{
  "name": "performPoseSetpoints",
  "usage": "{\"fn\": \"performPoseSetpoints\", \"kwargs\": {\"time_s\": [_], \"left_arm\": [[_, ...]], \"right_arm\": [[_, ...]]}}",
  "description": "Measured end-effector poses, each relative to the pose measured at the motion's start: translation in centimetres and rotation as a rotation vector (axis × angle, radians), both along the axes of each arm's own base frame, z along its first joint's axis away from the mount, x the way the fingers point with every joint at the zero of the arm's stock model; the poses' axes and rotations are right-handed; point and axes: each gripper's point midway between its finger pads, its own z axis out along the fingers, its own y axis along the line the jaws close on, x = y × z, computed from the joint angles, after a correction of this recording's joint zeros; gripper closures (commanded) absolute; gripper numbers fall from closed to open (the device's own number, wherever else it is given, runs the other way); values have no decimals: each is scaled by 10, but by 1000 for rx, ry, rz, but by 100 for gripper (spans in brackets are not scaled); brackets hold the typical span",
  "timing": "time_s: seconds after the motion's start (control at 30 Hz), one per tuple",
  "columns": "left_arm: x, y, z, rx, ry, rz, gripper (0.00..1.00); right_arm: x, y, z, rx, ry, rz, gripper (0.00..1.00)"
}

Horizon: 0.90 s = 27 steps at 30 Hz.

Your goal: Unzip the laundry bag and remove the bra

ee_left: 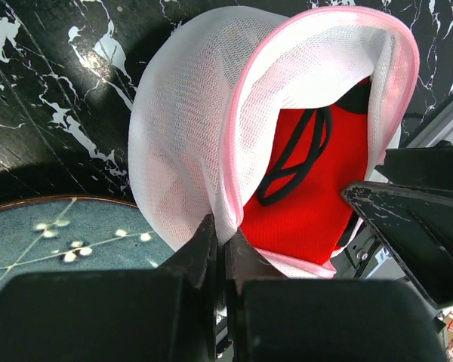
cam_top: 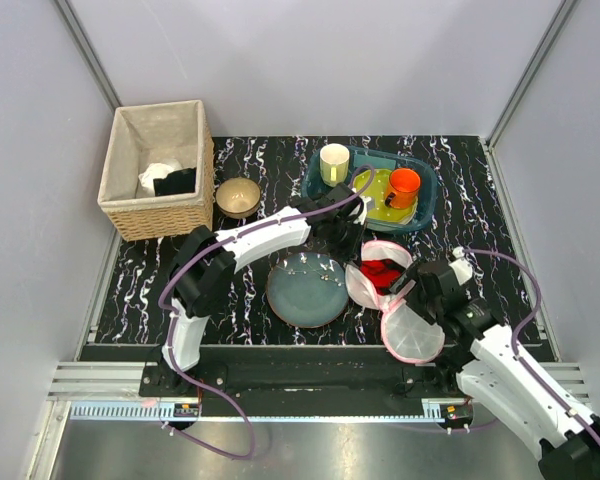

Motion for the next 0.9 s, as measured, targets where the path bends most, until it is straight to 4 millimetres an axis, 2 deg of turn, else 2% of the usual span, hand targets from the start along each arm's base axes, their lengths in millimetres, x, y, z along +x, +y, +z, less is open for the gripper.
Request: {"fn": "performPoseSetpoints", "kwargs": {"time_s": [0.17,0.3,0.33,0.4,0.43,0.5,0.53,0.73,0.77,0.9], "left_arm": [[0,0,0,1,1,5,100],[0,0,0,2,2,6,100],[0,0,0,2,2,6,100],[0,0,-1,3,3,6,100],[0,1,-1,4,3,6,100],[0,1,-2,6,4,7,100],[0,1,-2,7,4,7,100],[0,2,-3,7,4,7,100],[0,2,-3,7,3,8,100],[0,2,-3,10,2,10,100]], "right_arm": [[0,-2,13,47,-65,-33,2],[2,-12,24,34,-121,-65,7],[2,-14,24,18,-120,-72,17],[4,-19,22,-24,-102,-84,20],[5,-21,19,-44,-87,-86,31],[6,-21,13,-71,-61,-73,43],[7,-20,10,-82,-49,-68,57],[13,-16,4,-93,-34,-56,95],[15,-16,7,-88,-45,-57,100],[17,-15,13,-80,-78,-50,100]]}}
